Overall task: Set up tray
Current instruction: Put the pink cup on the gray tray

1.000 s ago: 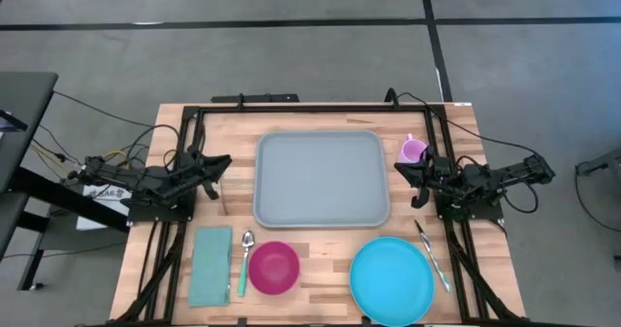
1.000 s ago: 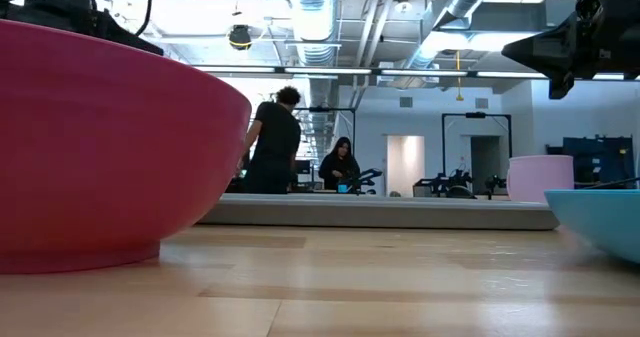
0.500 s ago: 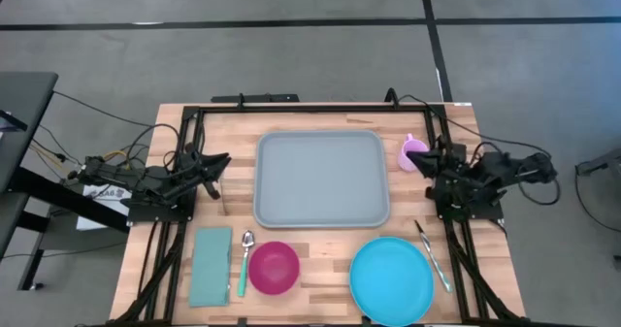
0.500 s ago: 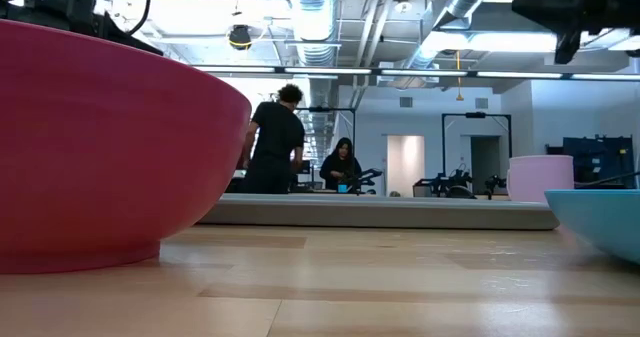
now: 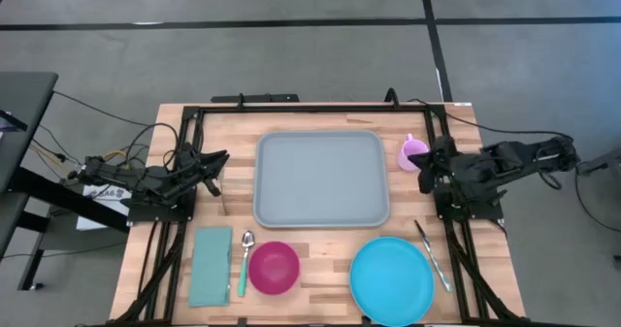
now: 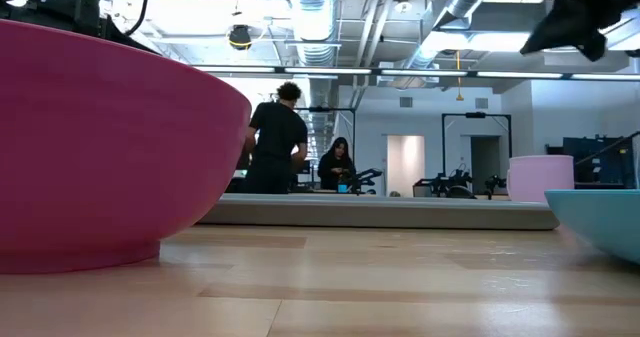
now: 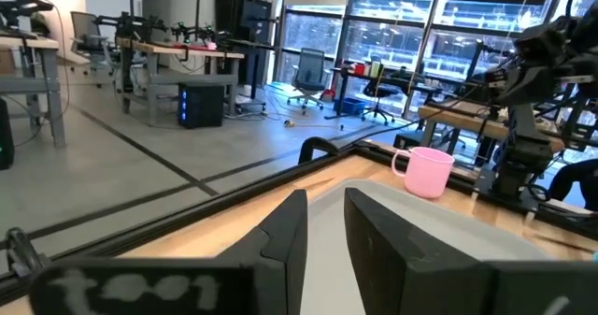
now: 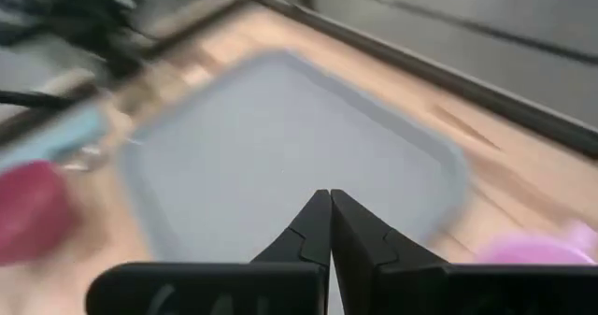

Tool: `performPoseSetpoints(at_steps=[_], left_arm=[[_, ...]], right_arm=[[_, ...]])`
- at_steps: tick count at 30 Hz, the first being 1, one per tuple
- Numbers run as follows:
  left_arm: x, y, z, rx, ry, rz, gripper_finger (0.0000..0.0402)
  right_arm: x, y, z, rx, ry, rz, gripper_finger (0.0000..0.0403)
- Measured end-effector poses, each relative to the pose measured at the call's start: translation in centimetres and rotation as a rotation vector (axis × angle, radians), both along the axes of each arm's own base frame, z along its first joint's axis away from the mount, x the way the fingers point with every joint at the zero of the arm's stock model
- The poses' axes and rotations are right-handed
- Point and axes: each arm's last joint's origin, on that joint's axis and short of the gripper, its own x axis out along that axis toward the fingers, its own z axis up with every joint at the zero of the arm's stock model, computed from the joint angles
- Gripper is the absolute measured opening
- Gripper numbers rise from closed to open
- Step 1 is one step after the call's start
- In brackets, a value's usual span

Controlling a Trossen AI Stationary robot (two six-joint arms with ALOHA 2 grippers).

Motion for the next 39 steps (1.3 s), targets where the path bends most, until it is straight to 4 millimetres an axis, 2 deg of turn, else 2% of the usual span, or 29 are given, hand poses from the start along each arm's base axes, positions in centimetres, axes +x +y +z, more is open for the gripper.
performPoseSetpoints(at_steps=[7, 13, 20, 27, 32, 39], left_arm=[[0.0, 0.0, 0.0, 0.004, 0.003, 0.003, 0.0063], [-0.1, 0.1, 0.0, 0.003, 0.005, 0.045, 0.0063], [-0.2, 0.2, 0.0, 0.0, 0.006, 0.082, 0.0063], [-0.2, 0.2, 0.0, 0.002, 0.011, 0.109, 0.0063], [-0.2, 0.2, 0.0, 0.002, 0.011, 0.108, 0.0063], [-0.2, 0.2, 0.0, 0.002, 0.011, 0.111, 0.0063]], right_arm=[[-1.4, -0.9, -1.1, 0.184, 0.185, -0.33, 0.0], [-1.5, -1.2, -1.3, 0.329, 0.132, -0.474, 0.0], [-1.3, -1.5, -1.0, 0.211, 0.108, -0.484, 0.0], [-1.3, -1.9, -0.9, 0.19, 0.046, -0.572, 0.0], [-1.4, -2.4, -0.7, 0.08, 0.022, -0.642, 0.0], [-1.5, -2.8, -0.6, 0.145, -0.058, -0.753, 0.0]])
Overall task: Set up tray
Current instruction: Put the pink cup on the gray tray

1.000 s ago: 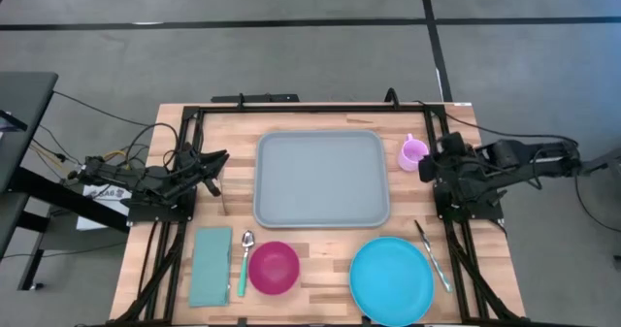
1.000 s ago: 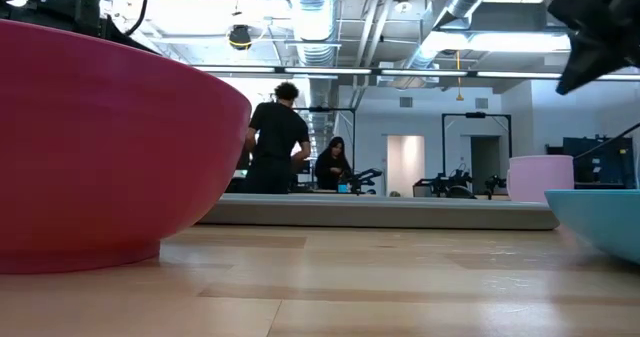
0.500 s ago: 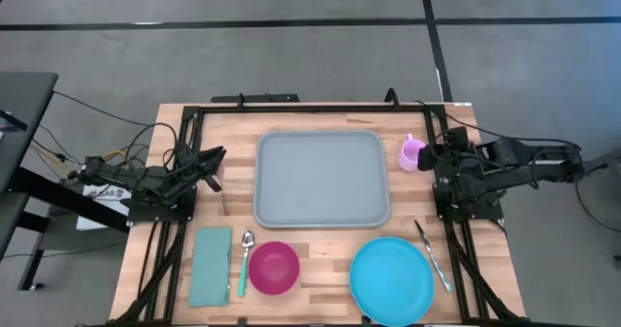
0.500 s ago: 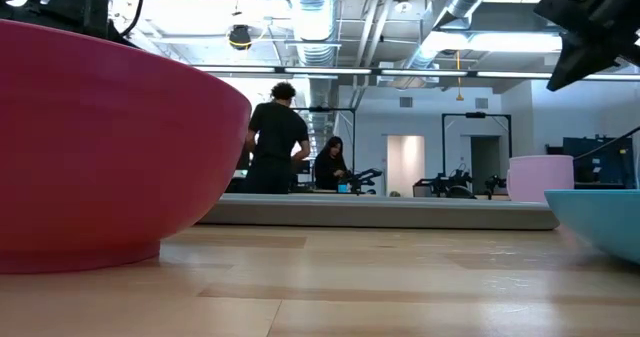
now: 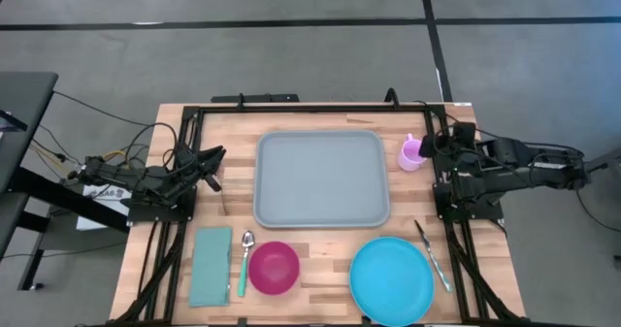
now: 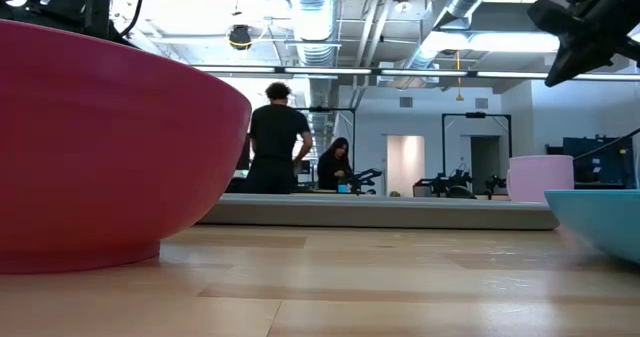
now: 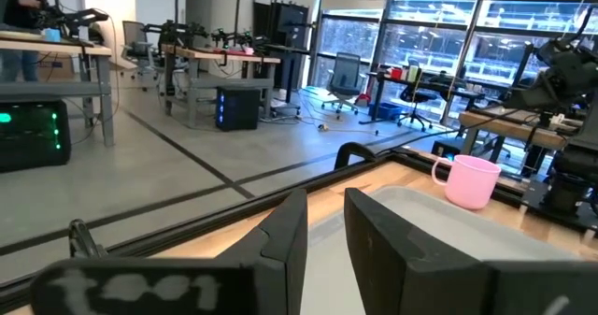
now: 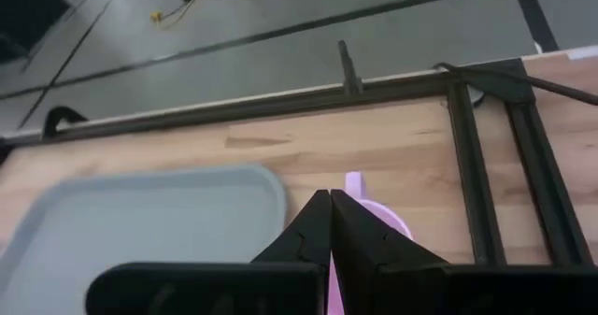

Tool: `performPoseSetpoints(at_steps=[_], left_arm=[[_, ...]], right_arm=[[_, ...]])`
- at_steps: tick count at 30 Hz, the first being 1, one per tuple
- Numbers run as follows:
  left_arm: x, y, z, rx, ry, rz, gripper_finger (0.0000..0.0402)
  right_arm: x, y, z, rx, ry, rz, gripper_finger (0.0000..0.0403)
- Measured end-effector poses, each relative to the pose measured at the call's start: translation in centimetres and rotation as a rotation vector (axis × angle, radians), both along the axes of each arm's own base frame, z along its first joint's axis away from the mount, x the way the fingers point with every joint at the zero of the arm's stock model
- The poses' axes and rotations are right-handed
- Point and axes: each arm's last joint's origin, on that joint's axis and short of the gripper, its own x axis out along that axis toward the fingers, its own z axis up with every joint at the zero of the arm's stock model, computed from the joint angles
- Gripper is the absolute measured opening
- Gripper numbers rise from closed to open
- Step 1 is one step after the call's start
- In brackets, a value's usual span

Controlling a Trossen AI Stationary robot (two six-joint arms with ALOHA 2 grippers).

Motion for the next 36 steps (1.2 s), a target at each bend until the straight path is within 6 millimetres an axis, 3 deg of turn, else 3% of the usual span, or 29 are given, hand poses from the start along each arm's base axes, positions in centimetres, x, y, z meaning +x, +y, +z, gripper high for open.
performPoseSetpoints(at_steps=[19, 24, 36], left_arm=[[0.0, 0.0, 0.0, 0.0, 0.001, 0.0, 0.0063], [0.0, 0.0, -0.01, 0.001, 0.001, 0.0, 0.0063], [-0.03, 0.03, -0.03, -0.001, 0.003, 0.015, 0.0063]], right_arm=[[-0.06, -0.45, 0.15, -0.046, -0.014, -0.076, 0.0], [0.02, -0.32, 0.0, -0.029, 0.097, 0.045, 0.0002], [0.38, -0.02, -0.67, 0.089, 0.117, 0.145, 0.0081]])
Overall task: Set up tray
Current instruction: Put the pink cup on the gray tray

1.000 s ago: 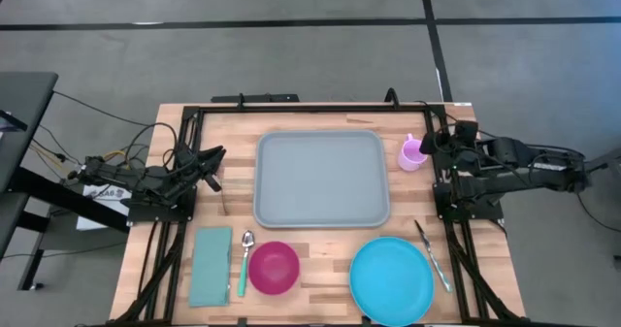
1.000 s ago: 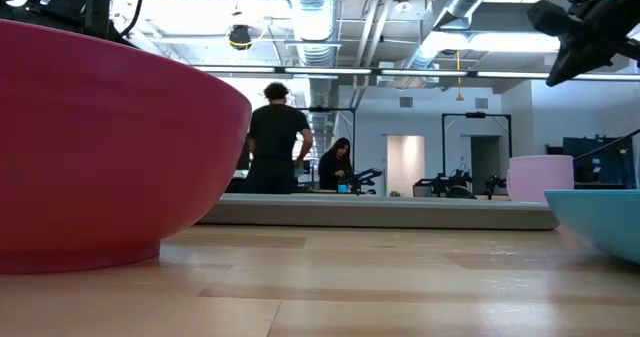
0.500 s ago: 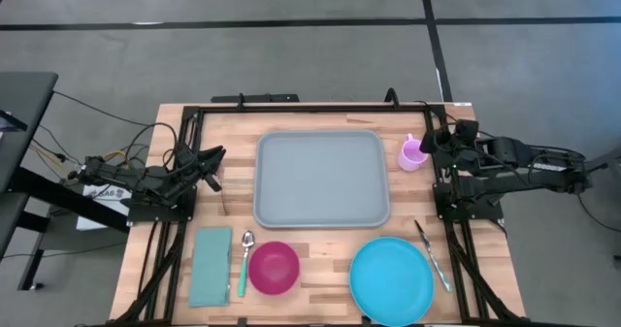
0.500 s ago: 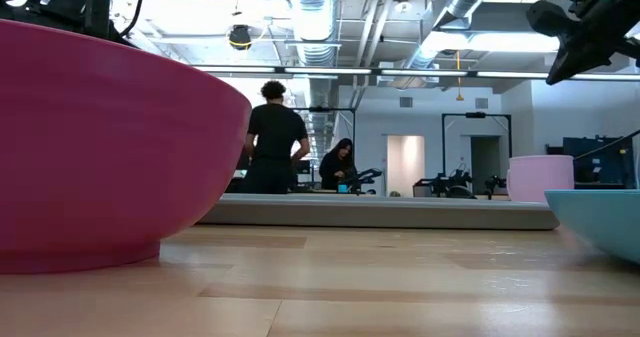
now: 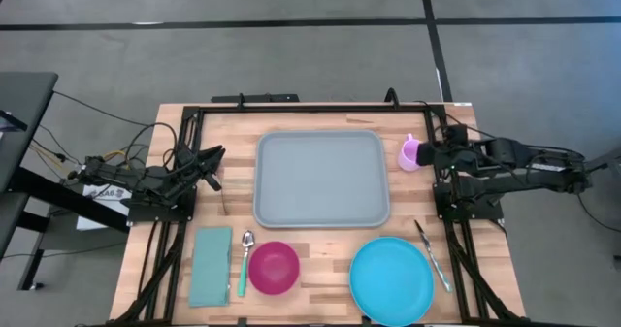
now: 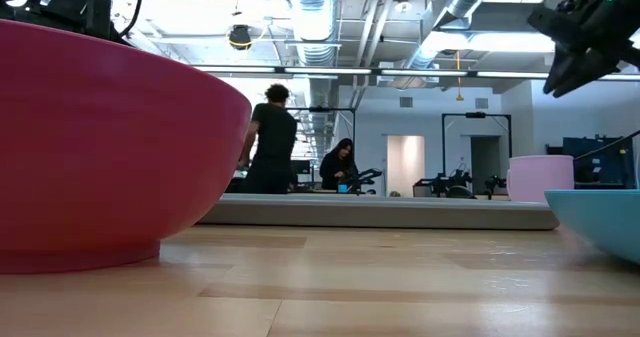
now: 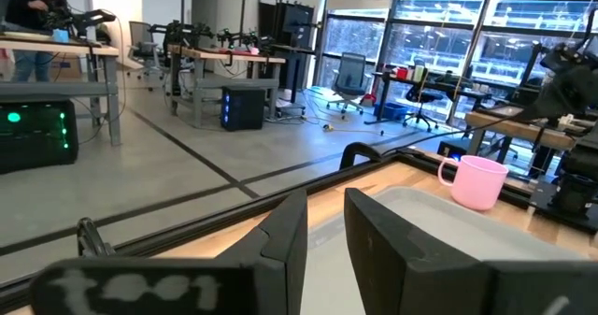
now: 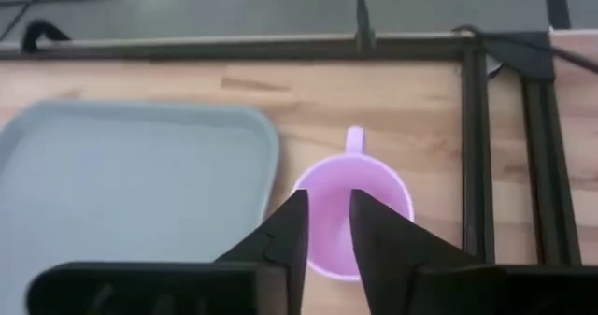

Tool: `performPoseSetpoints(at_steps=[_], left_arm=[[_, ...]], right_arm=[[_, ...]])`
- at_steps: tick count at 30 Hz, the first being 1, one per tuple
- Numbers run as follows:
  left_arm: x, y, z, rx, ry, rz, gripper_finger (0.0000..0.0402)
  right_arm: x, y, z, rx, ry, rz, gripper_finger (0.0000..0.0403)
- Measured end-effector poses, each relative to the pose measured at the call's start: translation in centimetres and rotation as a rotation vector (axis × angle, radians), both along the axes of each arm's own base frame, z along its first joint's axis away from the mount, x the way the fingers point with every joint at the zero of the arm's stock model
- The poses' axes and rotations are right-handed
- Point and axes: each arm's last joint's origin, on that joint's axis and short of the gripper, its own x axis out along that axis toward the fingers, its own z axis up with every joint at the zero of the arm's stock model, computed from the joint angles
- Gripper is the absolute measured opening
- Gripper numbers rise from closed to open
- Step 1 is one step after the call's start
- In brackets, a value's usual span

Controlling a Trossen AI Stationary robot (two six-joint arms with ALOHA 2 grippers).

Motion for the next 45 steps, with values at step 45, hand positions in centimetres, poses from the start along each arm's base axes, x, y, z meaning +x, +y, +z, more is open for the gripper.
performPoseSetpoints(at_steps=[45], left_arm=[[-0.1, 0.1, 0.0, 0.011, 0.014, 0.034, 0.0063]], right_arm=[[8.8, -5.8, -9.1, 0.312, 0.56, 0.205, 0.0036]])
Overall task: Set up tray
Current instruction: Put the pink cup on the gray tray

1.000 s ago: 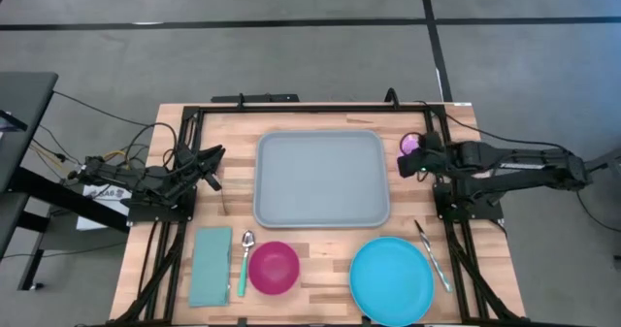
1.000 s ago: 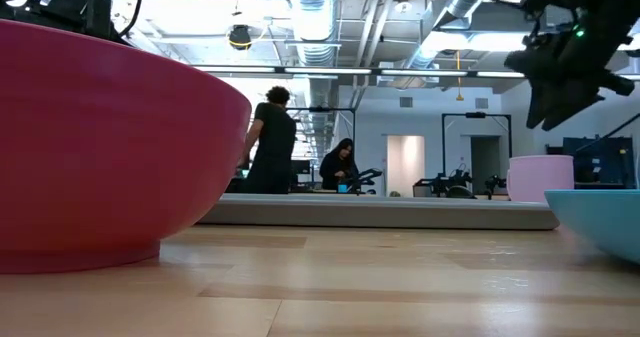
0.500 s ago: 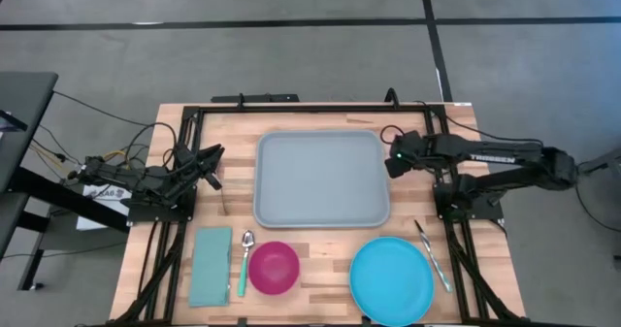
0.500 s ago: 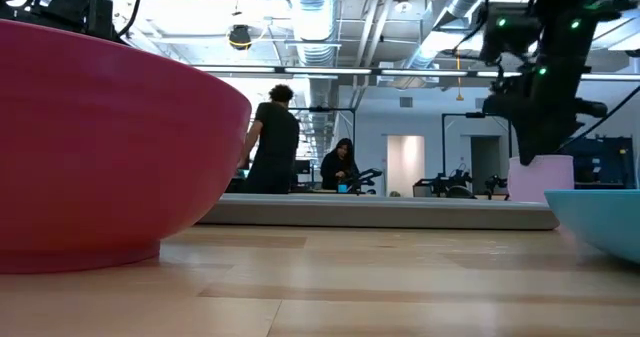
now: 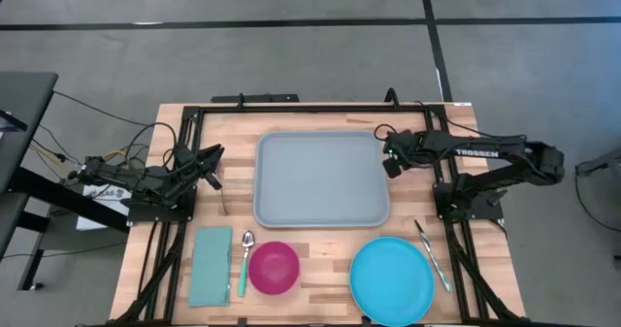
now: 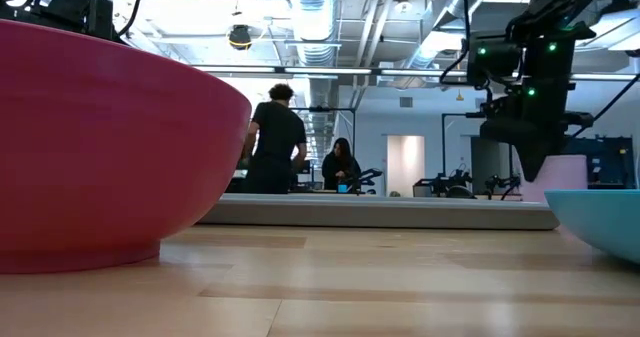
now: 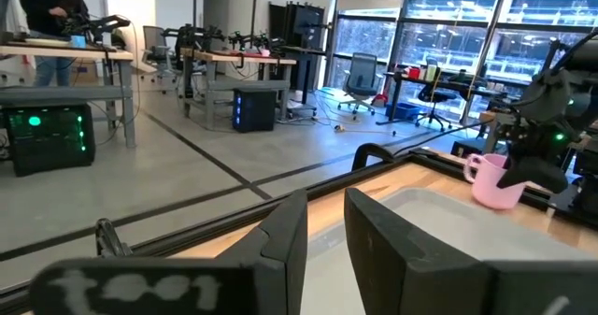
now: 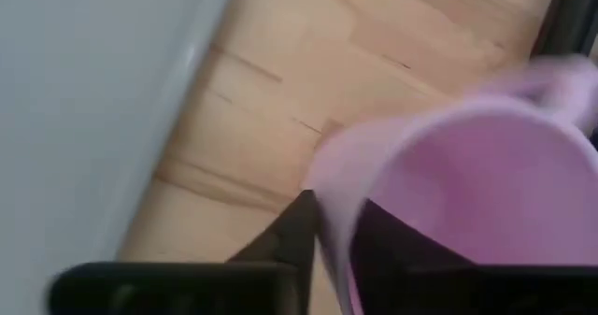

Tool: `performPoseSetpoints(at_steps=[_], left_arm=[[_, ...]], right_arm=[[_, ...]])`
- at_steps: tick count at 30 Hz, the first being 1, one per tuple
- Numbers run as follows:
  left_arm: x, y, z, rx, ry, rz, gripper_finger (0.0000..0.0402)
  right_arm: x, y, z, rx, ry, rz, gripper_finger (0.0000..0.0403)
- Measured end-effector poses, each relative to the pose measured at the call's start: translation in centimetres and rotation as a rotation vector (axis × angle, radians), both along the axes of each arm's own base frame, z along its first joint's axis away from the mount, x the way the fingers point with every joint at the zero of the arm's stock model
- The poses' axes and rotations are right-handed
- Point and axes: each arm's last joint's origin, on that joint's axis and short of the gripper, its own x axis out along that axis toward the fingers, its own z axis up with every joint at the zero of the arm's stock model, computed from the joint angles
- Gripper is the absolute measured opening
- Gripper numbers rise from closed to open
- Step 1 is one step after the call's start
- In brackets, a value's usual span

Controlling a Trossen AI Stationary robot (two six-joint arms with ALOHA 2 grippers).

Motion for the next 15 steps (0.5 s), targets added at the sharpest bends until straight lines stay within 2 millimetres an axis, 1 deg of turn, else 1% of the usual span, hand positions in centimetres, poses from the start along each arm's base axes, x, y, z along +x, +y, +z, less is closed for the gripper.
performPoseSetpoints(at_steps=[2, 5, 7, 11, 13, 15], left_arm=[[0.0, 0.0, 0.0, 0.0, 0.001, 0.0, 0.0063], [0.0, 0.0, 0.0, 0.0, 0.001, 0.008, 0.0063], [0.0, 0.0, 0.0, -0.001, 0.001, 0.021, 0.0063], [0.0, 0.0, 0.0, -0.002, 0.001, 0.022, 0.0063], [0.0, 0.0, 0.0, -0.002, 0.001, 0.022, 0.0063], [0.0, 0.0, 0.0, -0.002, 0.001, 0.022, 0.0063]], right_arm=[[0.2, -0.1, 0.3, 0.002, 0.004, 0.027, 0.0012], [1.0, -0.2, 1.5, -0.022, -0.035, 0.054, 0.0015], [1.8, -0.3, 2.8, -0.039, -0.077, 0.075, 0.0015], [3.5, -0.4, 5.8, -0.096, -0.2, 0.12, 0.0006], [4.3, -0.5, 6.8, -0.105, -0.283, 0.141, 0.0009], [5.0, -0.5, 7.4, -0.08, -0.374, 0.174, 0.0011]])
